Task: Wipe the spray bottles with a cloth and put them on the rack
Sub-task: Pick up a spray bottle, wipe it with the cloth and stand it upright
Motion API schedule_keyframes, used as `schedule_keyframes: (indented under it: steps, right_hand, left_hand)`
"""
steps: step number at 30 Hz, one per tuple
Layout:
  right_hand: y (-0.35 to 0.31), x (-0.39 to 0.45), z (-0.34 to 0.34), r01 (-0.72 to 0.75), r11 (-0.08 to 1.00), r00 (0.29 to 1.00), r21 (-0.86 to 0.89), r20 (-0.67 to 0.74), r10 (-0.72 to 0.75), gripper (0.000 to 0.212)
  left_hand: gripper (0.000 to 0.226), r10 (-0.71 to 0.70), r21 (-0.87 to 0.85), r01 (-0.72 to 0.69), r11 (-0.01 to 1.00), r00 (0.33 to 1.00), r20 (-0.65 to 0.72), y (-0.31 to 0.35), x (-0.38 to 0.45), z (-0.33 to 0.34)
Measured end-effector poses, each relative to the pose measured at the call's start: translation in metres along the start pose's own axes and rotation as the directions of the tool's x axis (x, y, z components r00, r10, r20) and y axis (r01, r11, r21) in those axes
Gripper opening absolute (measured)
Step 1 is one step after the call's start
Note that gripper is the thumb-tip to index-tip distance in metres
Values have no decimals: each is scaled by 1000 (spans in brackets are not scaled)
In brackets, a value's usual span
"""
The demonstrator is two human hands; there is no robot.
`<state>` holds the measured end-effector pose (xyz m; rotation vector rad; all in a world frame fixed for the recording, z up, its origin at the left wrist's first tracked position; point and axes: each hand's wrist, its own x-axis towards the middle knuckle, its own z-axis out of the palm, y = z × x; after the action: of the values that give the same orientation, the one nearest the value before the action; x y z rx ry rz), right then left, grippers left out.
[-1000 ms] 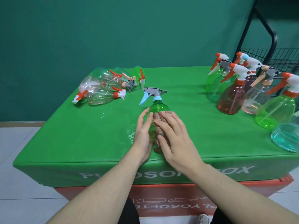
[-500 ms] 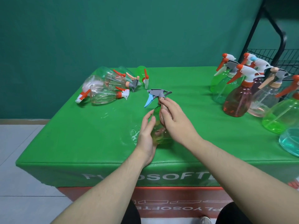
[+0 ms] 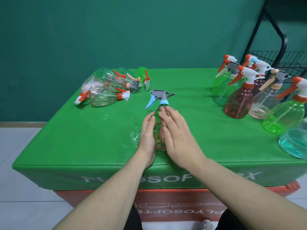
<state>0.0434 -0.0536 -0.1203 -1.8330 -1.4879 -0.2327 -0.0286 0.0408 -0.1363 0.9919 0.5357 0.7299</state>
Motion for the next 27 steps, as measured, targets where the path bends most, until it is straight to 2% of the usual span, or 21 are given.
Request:
schedule_keyframes:
  steps: [4, 9, 14, 20, 25, 27]
  right_hand:
    - [-1, -14, 5, 72, 997, 997, -42, 5, -72, 49]
    - [5, -29, 12, 74, 996, 997, -53, 19, -73, 47]
    - [7, -39, 13, 90, 994, 996, -54, 17, -90, 46]
    - [-1, -37, 11, 40, 999, 999, -7, 8, -40, 46]
    - [0, -23, 5, 60, 998, 998, -14, -22, -60, 46]
    - [-1, -16, 4, 79, 996, 997, -48, -20, -80, 46]
  left_hand:
    - [61, -14, -14, 14, 1000, 1000, -23, 3, -3, 0]
    - [70, 17, -87, -20, 996, 999, -39, 7, -4, 1]
    - [68, 29, -135, -34, 990, 999, -35, 10, -5, 1]
    - [65, 4, -166, -6, 986, 1000, -17, 10, -5, -1]
    - [67, -18, -93, 21, 995, 999, 37, 6, -3, -3]
    - [61, -8, -73, 12, 997, 999, 46, 5, -1, -3]
